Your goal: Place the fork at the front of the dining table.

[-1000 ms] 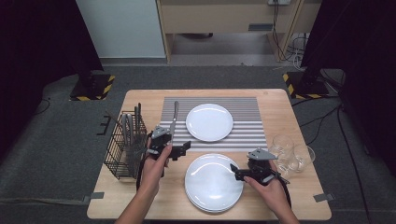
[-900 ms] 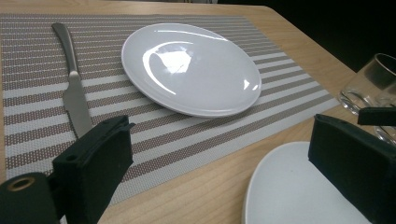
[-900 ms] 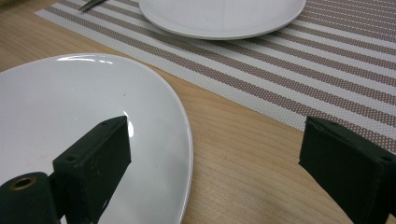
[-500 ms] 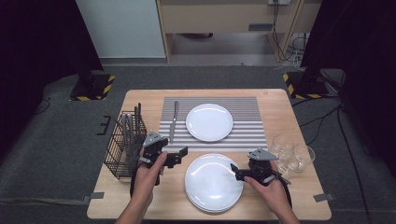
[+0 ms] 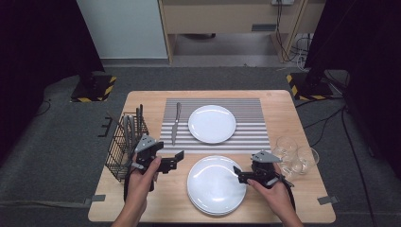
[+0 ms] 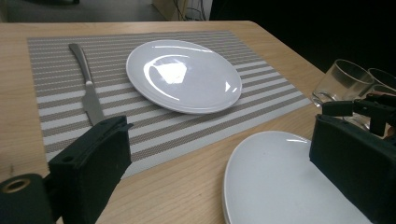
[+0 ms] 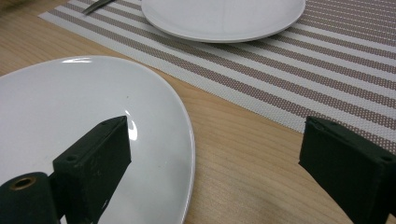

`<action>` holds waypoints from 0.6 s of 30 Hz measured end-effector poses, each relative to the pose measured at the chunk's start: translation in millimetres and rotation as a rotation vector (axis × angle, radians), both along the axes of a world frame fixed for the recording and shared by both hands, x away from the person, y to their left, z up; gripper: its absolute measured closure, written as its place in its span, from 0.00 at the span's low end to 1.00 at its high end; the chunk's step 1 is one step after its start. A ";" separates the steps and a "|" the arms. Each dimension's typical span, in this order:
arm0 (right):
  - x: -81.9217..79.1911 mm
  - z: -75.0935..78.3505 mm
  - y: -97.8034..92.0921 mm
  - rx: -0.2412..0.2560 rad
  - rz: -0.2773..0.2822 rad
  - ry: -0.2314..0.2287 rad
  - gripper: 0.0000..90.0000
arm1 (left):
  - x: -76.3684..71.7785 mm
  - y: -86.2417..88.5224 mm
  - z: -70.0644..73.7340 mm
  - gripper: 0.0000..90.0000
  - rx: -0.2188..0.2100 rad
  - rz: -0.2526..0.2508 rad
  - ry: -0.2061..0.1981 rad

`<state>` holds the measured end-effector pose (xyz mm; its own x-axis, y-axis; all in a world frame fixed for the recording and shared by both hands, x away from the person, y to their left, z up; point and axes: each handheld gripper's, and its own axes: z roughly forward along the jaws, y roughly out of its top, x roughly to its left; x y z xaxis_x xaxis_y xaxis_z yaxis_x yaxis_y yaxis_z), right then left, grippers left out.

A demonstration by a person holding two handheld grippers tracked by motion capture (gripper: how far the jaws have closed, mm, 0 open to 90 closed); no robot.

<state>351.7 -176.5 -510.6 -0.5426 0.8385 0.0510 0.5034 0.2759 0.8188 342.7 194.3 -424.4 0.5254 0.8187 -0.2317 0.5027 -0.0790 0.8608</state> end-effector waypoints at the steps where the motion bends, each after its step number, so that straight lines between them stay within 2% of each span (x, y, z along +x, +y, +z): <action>1: -0.1 -0.2 0.1 0.000 0.000 0.001 0.10 | -0.6 1.2 0.5 0.05 0.001 0.005 -0.002; 7: -0.4 -0.5 1.1 -0.002 0.002 0.004 0.10 | -2.2 9.2 1.8 0.05 -0.002 0.024 0.002; 14: -0.1 -0.9 0.9 -0.005 0.001 0.004 0.10 | -4.9 18.2 5.0 0.05 -0.005 0.017 -0.006; 18: -0.3 -1.0 1.4 -0.005 0.000 0.004 0.10 | -8.3 25.4 9.4 0.05 -0.003 0.035 -0.016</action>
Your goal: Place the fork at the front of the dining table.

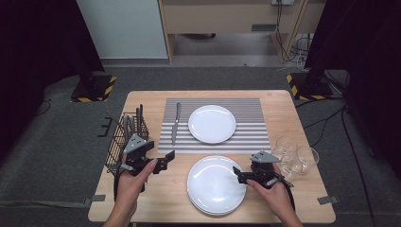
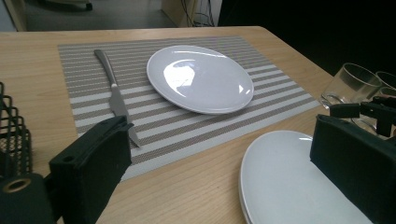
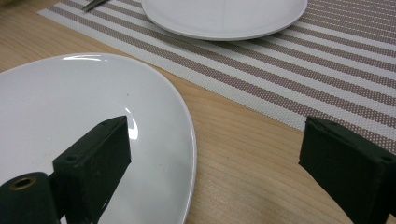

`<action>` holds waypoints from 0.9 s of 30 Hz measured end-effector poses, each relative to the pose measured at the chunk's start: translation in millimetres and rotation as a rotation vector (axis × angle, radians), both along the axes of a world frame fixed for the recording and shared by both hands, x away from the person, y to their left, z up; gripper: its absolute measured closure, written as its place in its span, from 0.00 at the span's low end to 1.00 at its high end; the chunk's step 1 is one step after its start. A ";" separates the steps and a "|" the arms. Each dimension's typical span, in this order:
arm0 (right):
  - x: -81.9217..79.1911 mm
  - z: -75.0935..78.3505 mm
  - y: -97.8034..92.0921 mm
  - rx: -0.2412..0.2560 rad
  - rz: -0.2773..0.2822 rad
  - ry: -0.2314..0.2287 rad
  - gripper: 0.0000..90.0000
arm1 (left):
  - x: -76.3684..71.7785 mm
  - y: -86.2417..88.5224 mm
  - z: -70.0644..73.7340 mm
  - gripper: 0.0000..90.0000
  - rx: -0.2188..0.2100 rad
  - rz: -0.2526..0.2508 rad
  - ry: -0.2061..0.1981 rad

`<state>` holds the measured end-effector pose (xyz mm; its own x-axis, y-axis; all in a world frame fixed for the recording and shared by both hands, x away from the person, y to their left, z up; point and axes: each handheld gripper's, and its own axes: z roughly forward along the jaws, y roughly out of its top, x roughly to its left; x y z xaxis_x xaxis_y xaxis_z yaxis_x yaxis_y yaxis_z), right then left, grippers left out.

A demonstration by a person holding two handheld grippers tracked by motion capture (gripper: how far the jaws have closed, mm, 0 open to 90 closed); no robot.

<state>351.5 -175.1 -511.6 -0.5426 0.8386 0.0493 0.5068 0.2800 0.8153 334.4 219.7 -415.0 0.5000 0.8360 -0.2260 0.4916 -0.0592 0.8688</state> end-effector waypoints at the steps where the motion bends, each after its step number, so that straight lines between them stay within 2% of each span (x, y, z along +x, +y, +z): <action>1: 0.1 0.0 -0.3 -0.002 0.002 -0.001 0.10 | -0.9 1.9 1.5 0.05 0.005 0.005 -0.004; 4: 0.1 0.0 0.0 0.000 0.000 0.000 0.10 | -3.5 7.0 5.9 0.05 0.020 0.017 -0.009; 11: 0.3 0.4 -0.8 -0.004 -0.001 -0.004 0.10 | -9.9 21.8 16.1 0.05 0.024 0.060 -0.006; 27: 0.6 2.1 -4.0 0.004 -0.009 -0.009 0.09 | -16.8 51.4 30.8 0.09 0.040 0.130 -0.044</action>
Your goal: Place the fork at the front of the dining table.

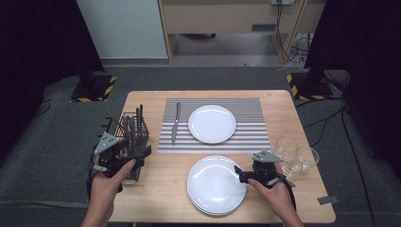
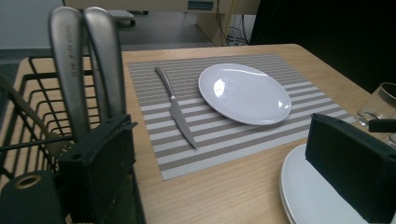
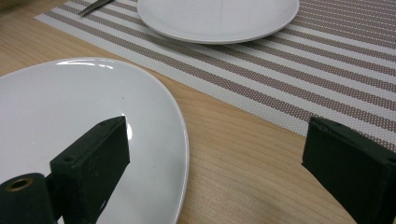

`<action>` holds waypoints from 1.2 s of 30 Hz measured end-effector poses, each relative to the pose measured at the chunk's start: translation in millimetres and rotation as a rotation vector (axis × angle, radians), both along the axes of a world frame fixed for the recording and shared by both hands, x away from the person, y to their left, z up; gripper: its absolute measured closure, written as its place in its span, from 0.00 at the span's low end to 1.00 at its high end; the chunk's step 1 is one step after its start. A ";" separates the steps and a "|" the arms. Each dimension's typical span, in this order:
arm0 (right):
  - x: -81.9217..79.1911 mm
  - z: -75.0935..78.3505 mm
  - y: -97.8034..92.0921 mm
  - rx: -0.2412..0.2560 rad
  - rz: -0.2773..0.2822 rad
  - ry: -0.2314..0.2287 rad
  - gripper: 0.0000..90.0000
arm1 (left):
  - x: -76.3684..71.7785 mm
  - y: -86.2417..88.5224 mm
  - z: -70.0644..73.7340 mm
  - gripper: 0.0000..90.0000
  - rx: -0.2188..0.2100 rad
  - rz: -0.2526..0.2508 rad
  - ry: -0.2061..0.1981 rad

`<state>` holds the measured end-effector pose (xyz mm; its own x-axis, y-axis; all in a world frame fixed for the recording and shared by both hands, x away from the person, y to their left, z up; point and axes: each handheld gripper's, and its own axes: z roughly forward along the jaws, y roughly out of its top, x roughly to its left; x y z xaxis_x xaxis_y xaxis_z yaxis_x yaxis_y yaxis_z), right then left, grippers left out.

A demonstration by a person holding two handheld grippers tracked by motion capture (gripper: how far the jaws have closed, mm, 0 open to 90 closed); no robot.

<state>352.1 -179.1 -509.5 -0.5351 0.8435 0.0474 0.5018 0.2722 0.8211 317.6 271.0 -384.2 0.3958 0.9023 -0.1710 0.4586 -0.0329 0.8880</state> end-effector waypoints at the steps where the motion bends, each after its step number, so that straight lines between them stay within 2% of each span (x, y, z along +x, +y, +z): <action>1: -0.2 0.1 0.3 0.000 0.001 0.004 0.09 | -0.3 1.7 0.6 0.09 0.001 0.003 -0.002; 9: -1.6 2.5 2.2 0.000 0.007 -0.004 0.09 | 1.3 20.2 6.8 0.12 0.018 0.045 -0.008; 12: -2.0 4.0 0.9 0.001 0.004 -0.011 0.09 | 2.7 27.8 9.6 0.13 0.010 0.068 -0.014; 14: -2.1 4.0 0.4 0.003 0.005 -0.010 0.09 | 3.5 31.4 10.3 0.14 0.027 0.086 -0.020; 18: -1.6 3.1 0.4 0.003 0.007 -0.006 0.09 | 6.8 40.6 10.3 0.16 0.031 0.115 -0.022; 27: -1.3 1.7 0.7 -0.004 0.007 -0.003 0.09 | 20.9 67.1 8.4 0.24 0.016 0.169 -0.030; 31: -1.5 0.6 1.5 -0.007 0.011 0.003 0.09 | 28.1 75.1 6.9 0.26 0.022 0.191 -0.025; 36: -1.8 0.1 2.0 -0.012 0.014 0.001 0.09 | 38.6 83.0 8.3 0.33 0.021 0.197 -0.025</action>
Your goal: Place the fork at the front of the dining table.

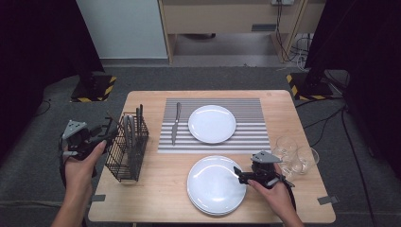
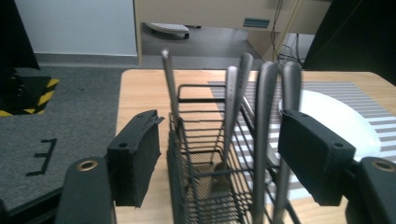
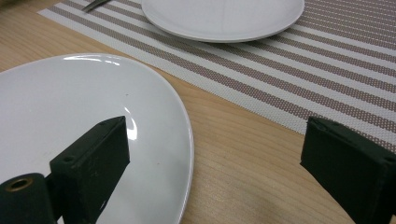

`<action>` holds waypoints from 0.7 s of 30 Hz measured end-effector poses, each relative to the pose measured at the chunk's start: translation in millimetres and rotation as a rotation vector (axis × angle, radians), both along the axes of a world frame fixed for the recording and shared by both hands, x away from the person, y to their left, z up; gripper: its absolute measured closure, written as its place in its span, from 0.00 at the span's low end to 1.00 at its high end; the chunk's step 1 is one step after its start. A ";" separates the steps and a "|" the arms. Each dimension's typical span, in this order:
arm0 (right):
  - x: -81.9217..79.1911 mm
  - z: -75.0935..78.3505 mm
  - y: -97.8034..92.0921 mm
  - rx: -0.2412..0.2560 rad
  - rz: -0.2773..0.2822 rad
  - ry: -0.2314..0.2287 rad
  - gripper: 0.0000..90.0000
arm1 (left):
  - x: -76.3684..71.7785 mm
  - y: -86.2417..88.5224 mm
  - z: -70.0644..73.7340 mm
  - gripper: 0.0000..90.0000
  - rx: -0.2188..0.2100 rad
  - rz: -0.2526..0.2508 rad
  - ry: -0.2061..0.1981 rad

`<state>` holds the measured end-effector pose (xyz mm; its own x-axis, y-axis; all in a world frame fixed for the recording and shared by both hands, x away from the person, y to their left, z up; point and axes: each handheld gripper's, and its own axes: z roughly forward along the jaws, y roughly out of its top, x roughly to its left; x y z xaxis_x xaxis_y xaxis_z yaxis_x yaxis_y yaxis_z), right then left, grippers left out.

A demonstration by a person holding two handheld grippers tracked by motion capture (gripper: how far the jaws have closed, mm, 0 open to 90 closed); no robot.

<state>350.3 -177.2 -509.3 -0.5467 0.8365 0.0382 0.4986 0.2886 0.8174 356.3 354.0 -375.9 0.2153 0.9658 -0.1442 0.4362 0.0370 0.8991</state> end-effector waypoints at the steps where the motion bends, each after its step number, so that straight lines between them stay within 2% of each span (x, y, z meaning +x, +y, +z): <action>1: 0.1 -0.1 0.0 -0.002 0.001 -0.002 0.09 | 2.9 1.2 0.0 0.34 0.000 0.002 0.000; 9: 1.2 -3.5 -0.9 -0.010 -0.002 0.003 0.09 | 23.1 6.9 -4.8 0.38 0.004 0.029 0.008; 21: 1.0 -3.4 -1.4 -0.011 -0.005 0.003 0.09 | 34.1 9.2 -7.9 0.38 0.004 0.037 0.007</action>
<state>351.2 -178.6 -512.8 -0.5421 0.8397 0.0310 0.5027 0.2945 0.8128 390.4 363.2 -383.8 0.1786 0.9737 -0.1417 0.4411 0.0495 0.8961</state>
